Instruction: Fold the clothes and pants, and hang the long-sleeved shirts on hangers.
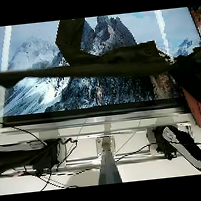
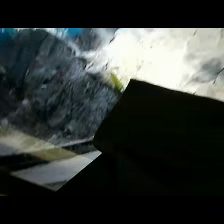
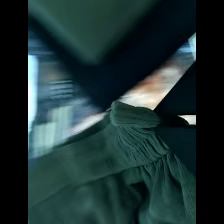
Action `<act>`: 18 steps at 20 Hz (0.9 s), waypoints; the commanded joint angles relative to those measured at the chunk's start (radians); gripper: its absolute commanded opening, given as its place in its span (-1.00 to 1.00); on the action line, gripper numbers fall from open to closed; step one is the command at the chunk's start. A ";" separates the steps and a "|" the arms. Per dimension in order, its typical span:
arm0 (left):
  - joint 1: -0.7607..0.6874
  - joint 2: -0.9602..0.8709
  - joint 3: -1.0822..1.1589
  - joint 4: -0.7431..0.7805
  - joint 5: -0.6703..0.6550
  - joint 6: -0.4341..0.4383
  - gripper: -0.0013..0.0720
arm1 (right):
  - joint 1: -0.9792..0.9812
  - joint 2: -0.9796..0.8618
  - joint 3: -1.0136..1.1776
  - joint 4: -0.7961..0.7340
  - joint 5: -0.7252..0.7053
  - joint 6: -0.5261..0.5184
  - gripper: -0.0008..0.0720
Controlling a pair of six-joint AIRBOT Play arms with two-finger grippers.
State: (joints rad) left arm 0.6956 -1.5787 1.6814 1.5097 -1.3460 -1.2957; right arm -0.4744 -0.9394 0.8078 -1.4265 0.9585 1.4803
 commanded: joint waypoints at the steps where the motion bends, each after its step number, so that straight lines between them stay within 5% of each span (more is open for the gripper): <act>1: 0.074 0.029 -0.223 0.081 -0.078 0.025 -0.92 | 0.002 0.008 -0.177 -0.017 0.181 -0.071 -0.89; 9: 0.217 0.027 -0.401 0.114 0.033 0.114 -0.92 | 0.001 0.008 -0.206 -0.056 0.471 -0.160 -0.89; 14: 0.277 0.009 -0.414 0.134 0.074 0.114 -0.86 | 0.001 0.008 -0.206 -0.062 0.493 -0.158 -0.89; 15: 0.278 0.002 -0.414 0.129 0.086 0.114 -0.51 | 0.001 0.008 -0.206 -0.062 0.493 -0.157 -0.84; 16: 0.278 -0.002 -0.414 0.124 0.102 0.114 0.29 | 0.001 0.008 -0.206 -0.062 0.491 -0.154 -0.44; 17: 0.277 -0.002 -0.414 0.099 0.125 0.109 0.97 | 0.001 0.008 -0.206 -0.062 0.491 -0.154 0.42; 18: 0.277 -0.001 -0.414 0.063 0.147 0.097 0.95 | 0.002 0.008 -0.205 -0.058 0.488 -0.154 0.76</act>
State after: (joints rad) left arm 0.9642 -1.5738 1.2705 1.6245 -1.2541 -1.1854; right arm -0.4740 -0.9321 0.6029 -1.4921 1.4380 1.3235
